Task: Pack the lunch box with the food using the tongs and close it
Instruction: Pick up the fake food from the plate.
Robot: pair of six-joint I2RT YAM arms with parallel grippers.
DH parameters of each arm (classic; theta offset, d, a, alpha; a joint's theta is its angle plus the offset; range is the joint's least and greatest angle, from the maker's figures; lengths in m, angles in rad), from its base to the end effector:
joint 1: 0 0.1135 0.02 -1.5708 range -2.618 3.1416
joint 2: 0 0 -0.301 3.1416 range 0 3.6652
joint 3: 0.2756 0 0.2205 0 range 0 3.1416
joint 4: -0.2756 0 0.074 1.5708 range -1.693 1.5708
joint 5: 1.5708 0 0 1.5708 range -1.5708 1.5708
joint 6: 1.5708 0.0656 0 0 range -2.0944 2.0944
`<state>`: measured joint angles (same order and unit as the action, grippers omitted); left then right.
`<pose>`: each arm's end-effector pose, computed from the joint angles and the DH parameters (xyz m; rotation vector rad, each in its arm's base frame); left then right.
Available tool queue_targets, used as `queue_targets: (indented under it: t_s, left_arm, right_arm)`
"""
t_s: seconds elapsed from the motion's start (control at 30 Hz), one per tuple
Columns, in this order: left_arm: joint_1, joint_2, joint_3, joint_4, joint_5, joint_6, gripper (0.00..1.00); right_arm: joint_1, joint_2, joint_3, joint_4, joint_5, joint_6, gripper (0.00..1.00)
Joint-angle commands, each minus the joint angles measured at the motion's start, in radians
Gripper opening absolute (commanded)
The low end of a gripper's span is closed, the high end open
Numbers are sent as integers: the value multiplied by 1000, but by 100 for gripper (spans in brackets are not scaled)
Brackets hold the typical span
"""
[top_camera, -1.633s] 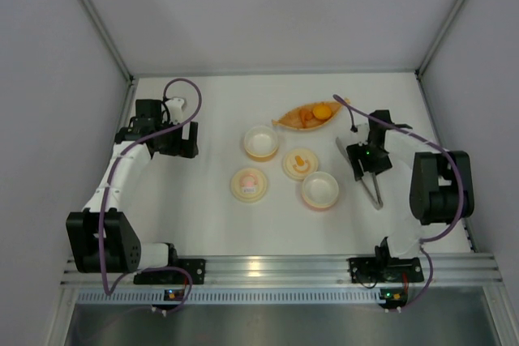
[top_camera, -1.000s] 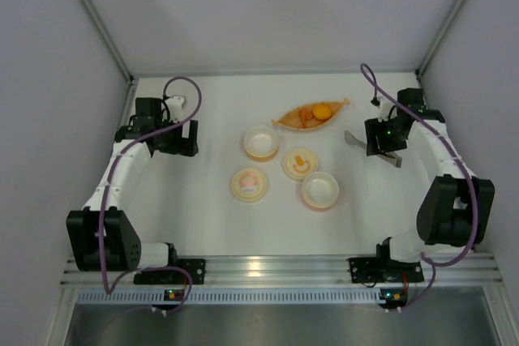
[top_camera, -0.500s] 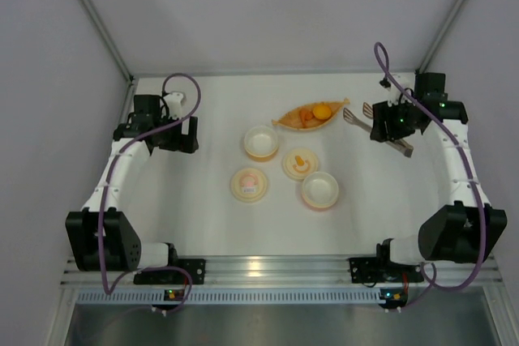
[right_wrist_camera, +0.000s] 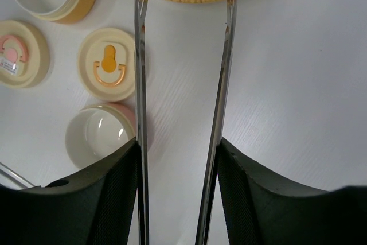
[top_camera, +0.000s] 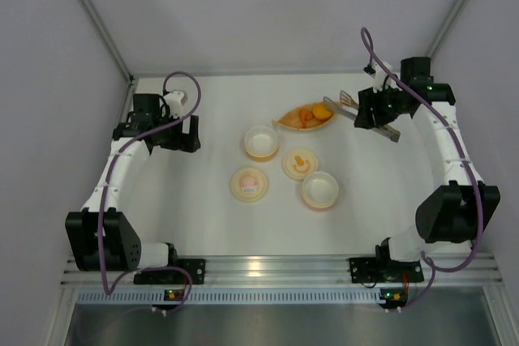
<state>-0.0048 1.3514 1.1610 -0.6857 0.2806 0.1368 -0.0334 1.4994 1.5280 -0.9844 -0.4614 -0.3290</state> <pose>0.2618 -0.0194 0.3208 0.2943 2.4027 -0.2830 0.2863 0.0197 0.3714 -0.5366 2.3747 0.4220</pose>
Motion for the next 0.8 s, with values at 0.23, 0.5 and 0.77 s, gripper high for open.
queue_targets:
  t_s: [0.23,0.5,0.77]
  left_arm:
    - [-1,11,51,-14,29,-8,98]
    - [-1,23,48,-8,34,-14,98]
    - [-1,32,57,-9,32,-14,98]
  right_arm:
    - [113,87,92,65,44,25,50]
    - [159,111,75,108,121,28,46]
    - [228,143,58,142,248,-64,41]
